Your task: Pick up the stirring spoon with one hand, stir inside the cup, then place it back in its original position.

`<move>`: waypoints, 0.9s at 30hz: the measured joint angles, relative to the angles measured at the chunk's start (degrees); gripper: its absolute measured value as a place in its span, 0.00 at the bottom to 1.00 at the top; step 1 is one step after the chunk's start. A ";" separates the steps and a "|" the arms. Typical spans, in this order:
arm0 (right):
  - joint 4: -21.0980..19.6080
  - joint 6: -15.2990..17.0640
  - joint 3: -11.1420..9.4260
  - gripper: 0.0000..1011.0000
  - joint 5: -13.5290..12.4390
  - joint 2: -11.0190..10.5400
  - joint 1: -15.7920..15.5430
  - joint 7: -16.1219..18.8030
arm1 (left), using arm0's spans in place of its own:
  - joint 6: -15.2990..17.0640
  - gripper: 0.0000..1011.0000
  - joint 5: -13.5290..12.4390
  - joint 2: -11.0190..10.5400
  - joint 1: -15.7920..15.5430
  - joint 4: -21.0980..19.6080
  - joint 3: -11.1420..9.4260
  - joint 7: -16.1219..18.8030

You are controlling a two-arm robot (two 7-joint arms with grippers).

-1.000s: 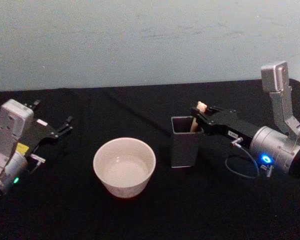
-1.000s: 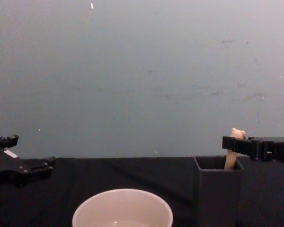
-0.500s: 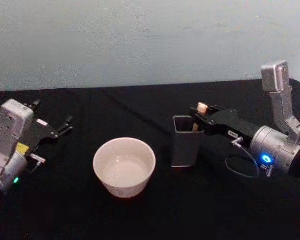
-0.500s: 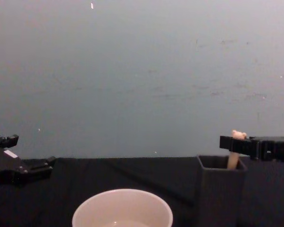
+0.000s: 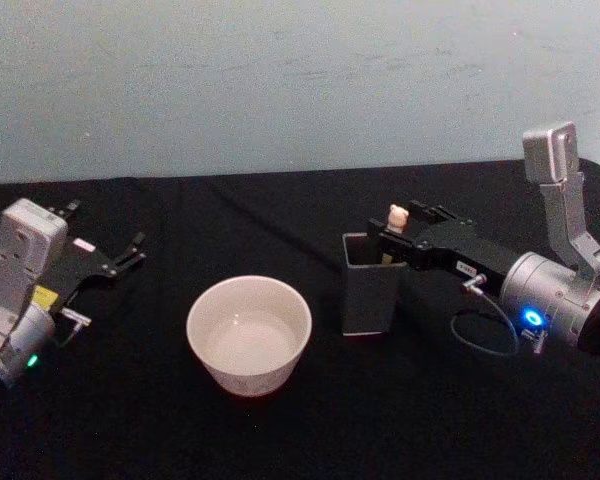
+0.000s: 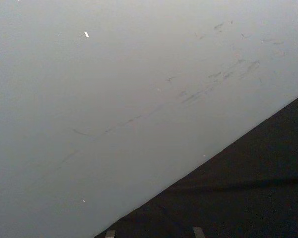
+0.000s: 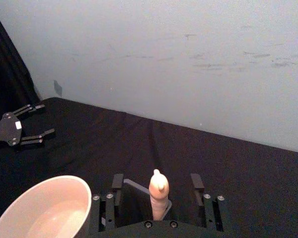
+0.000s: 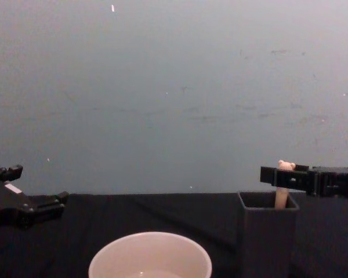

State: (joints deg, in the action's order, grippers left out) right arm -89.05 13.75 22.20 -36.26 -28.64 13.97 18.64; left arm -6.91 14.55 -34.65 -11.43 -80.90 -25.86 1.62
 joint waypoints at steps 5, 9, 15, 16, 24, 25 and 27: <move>-0.33 -2.31 -0.31 0.94 1.72 0.49 -0.25 -0.80 | 0.00 0.99 0.00 0.00 0.00 0.00 0.00 0.00; -0.97 -5.01 -1.54 0.99 3.34 1.57 -0.50 -2.45 | 0.00 0.99 0.00 0.00 0.00 0.00 0.00 0.00; -1.88 -10.85 -4.05 0.99 8.32 4.80 -1.20 -9.78 | 0.00 0.99 0.00 0.00 0.00 0.00 0.00 0.00; -1.80 -11.95 -4.38 0.99 10.15 5.64 -1.34 -12.11 | 0.00 0.99 0.00 0.00 0.00 0.00 0.00 0.00; 2.60 -12.88 -4.86 0.99 17.20 8.74 -2.21 -20.81 | 0.00 0.99 0.00 0.00 0.00 0.00 0.00 0.00; 3.92 -12.53 -4.86 0.99 17.86 9.14 -2.37 -21.42 | 0.00 0.99 0.00 0.00 0.00 -0.01 0.00 0.00; 5.35 -12.23 -4.79 0.99 18.56 9.45 -2.55 -21.90 | 0.00 0.99 0.00 0.00 0.00 0.00 0.00 0.00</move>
State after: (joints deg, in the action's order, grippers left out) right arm -83.70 1.52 17.41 -17.70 -19.19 11.42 -3.26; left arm -6.91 14.55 -34.64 -11.43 -80.90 -25.86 1.62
